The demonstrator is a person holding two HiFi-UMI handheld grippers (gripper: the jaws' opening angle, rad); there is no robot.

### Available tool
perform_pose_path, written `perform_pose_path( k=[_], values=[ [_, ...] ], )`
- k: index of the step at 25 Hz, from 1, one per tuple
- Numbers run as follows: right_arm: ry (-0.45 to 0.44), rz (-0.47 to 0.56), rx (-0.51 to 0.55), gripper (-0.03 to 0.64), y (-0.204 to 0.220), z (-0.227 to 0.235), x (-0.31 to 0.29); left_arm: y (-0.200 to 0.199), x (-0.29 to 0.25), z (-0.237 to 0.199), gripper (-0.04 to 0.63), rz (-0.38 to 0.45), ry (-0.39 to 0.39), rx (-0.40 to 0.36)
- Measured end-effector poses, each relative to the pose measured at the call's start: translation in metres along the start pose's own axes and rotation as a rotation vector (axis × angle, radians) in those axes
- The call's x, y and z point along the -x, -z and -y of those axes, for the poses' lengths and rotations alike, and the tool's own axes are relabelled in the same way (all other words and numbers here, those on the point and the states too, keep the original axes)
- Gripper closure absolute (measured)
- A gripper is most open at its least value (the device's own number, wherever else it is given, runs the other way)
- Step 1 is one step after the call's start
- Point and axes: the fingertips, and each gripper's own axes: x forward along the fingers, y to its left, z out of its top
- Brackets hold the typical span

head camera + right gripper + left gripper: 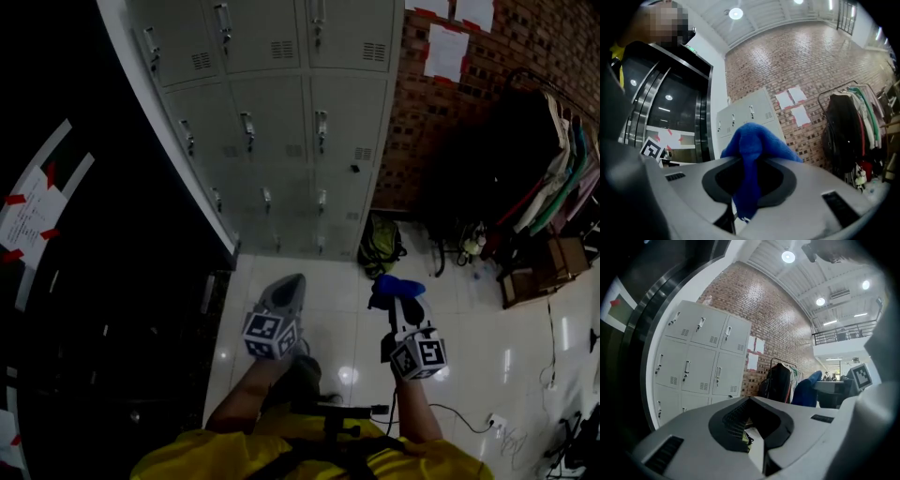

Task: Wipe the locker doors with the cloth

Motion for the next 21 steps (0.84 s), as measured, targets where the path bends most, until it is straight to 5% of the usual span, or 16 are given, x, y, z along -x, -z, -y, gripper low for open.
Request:
perform_pose_path(
  k=[12,21],
  values=[
    [0.007,0.060,-0.024,0.546,-0.025,-0.029,0.068,-0.007,0.056,0.043,0.594,0.011,0.065,-0.040],
    [-0.057,0.051,-0.004,0.546,-0.021,-0.086,0.043,-0.018,0.113,-0.011,0.594,0.010,-0.024,-0.055]
  ],
)
